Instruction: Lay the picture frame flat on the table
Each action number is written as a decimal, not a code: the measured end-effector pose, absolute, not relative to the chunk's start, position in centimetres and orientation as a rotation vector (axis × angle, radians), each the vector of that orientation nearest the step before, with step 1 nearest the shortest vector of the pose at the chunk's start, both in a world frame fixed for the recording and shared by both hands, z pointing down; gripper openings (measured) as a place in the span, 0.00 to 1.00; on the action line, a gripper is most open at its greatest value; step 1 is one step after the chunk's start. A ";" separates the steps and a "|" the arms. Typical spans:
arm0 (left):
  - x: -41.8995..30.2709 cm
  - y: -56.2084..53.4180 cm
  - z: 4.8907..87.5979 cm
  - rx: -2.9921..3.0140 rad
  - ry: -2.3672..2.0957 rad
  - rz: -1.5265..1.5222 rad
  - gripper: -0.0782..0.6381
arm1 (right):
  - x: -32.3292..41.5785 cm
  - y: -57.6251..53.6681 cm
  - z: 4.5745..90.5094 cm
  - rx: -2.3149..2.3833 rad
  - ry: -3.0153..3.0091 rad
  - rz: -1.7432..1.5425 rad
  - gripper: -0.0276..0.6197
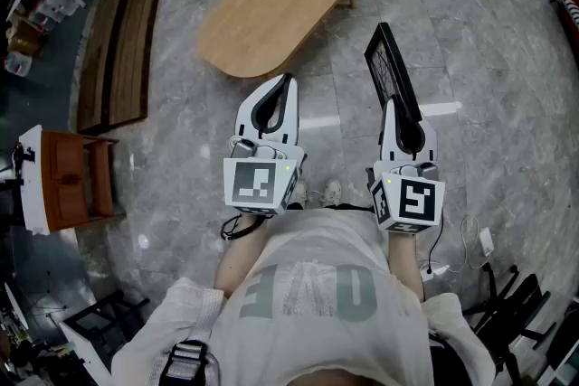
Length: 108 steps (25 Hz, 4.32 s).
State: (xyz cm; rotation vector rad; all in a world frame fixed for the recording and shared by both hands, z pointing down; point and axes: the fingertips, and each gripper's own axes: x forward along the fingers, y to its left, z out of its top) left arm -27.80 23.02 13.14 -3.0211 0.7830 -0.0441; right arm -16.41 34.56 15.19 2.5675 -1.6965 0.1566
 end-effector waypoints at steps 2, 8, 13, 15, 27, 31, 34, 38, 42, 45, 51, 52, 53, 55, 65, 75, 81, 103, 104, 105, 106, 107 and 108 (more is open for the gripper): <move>-27.5 23.2 13.1 -3.020 0.784 -0.049 0.12 | -16.0 34.8 15.2 2.569 -1.696 0.159 0.08; -27.1 23.4 13.0 -3.013 0.784 -0.049 0.12 | -15.3 35.0 15.3 2.565 -1.681 0.151 0.08; -27.1 23.5 13.0 -3.011 0.802 -0.040 0.12 | -14.7 35.4 15.6 2.565 -1.673 0.148 0.07; -27.1 23.5 13.0 -3.007 0.809 -0.038 0.12 | -14.5 35.5 15.8 2.566 -1.662 0.143 0.07; -25.6 24.6 13.5 -2.969 0.832 0.005 0.12 | -12.6 37.5 16.7 2.558 -1.673 0.092 0.07; -25.1 24.5 13.3 -2.936 0.810 -0.008 0.12 | -12.2 38.8 18.0 2.568 -1.638 0.142 0.07; -24.6 23.9 12.8 -2.932 0.802 0.012 0.12 | -11.4 39.1 18.2 2.578 -1.622 0.144 0.08; -23.5 23.5 13.4 -2.933 0.792 0.012 0.12 | -10.4 39.2 18.6 2.586 -1.616 0.141 0.08; -22.3 23.1 13.2 -2.935 0.773 0.035 0.12 | -9.5 38.5 18.1 2.579 -1.619 0.108 0.07; -21.2 22.2 12.9 -2.934 0.771 0.064 0.12 | -8.5 37.7 17.8 2.573 -1.616 0.082 0.07; -18.7 20.2 13.3 -2.939 0.772 0.076 0.12 | -4.9 35.9 17.9 2.580 -1.569 0.073 0.07; -18.3 19.6 13.4 -2.942 0.775 0.075 0.12 | -4.4 35.4 17.7 2.581 -1.563 0.065 0.08; -17.9 19.0 13.5 -2.947 0.780 0.073 0.12 | -3.9 34.9 17.5 2.579 -1.561 0.059 0.07; -16.9 17.8 13.5 -2.954 0.785 0.068 0.12 | -3.1 33.7 17.2 2.569 -1.571 0.047 0.07; -9.4 11.7 14.0 -2.925 0.754 0.017 0.12 | 3.7 26.2 18.5 2.590 -1.598 0.125 0.07; -2.0 2.0 13.5 -2.980 0.763 0.039 0.12 | 10.8 14.8 18.3 2.588 -1.677 0.135 0.07; 2.2 -4.2 13.1 -2.976 0.753 0.024 0.12 | 14.8 9.3 17.3 2.576 -1.644 0.145 0.08; 7.4 -12.5 15.0 -3.032 0.923 0.045 0.12 | 20.3 -2.2 18.0 2.406 -1.820 0.161 0.07; 7.4 -12.6 15.0 -3.019 0.942 0.038 0.12 | 20.4 -2.5 18.0 2.400 -1.839 0.162 0.07; 7.5 -12.7 14.9 -3.007 0.960 0.032 0.12 | 20.6 -2.9 17.9 2.393 -1.858 0.162 0.08; 7.5 -12.8 14.8 -2.994 0.979 0.028 0.12 | 20.7 -3.3 17.8 2.386 -1.877 0.163 0.07; 7.5 -13.0 14.7 -2.982 1.000 0.028 0.12 | 20.8 -3.8 17.8 2.375 -1.897 0.164 0.07; 7.5 -13.2 14.7 -2.971 1.023 0.028 0.12 | 20.8 -4.2 17.7 2.361 -1.918 0.164 0.08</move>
